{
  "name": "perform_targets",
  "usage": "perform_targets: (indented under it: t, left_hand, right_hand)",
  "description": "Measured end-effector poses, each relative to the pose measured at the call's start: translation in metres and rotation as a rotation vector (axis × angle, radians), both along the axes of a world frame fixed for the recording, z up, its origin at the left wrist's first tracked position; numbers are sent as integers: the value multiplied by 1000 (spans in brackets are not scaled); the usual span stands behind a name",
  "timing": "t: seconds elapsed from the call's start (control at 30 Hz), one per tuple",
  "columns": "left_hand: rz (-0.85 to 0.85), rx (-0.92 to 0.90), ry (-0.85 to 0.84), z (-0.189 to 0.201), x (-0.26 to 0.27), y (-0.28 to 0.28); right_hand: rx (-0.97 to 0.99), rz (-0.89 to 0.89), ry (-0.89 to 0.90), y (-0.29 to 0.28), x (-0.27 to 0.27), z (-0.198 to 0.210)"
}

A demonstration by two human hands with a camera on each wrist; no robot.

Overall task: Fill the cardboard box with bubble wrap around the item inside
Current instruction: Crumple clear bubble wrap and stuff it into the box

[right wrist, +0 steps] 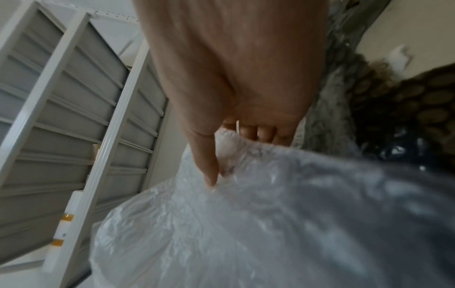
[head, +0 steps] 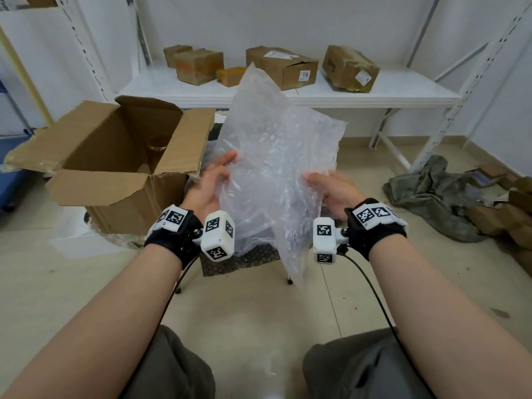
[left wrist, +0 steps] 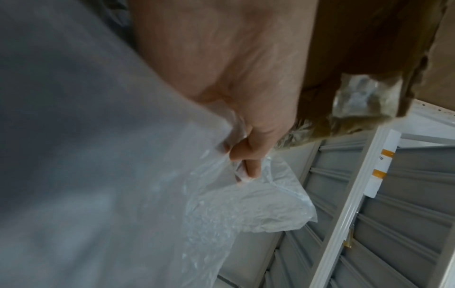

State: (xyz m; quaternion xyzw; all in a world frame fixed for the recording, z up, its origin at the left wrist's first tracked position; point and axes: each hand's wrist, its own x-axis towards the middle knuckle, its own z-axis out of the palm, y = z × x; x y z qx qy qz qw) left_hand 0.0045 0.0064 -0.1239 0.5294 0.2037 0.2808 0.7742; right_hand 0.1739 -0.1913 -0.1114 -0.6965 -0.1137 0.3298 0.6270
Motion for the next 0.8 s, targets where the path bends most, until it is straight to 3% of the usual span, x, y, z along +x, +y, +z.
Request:
perform_targets:
  t: [0.13,0.33,0.53,0.63,0.8]
  left_hand:
    - [-24,-32,-75,-2,-2,-2]
    - [33,-70,-10,-6,-5,2]
    - [42,-46,25,-2,-1,3]
    - [-35,12,76,1,-3,8]
    - [89,-12,261,1,-1,14]
  right_hand:
    - [86,86,9,-7,-2,7]
    - [90,-67,-13,-17,14,-1]
    - [61,-85,-62,-25,20,2]
    - [148,-37,-16,-28,16,5]
    - [274,-17,45,-30,14,11]
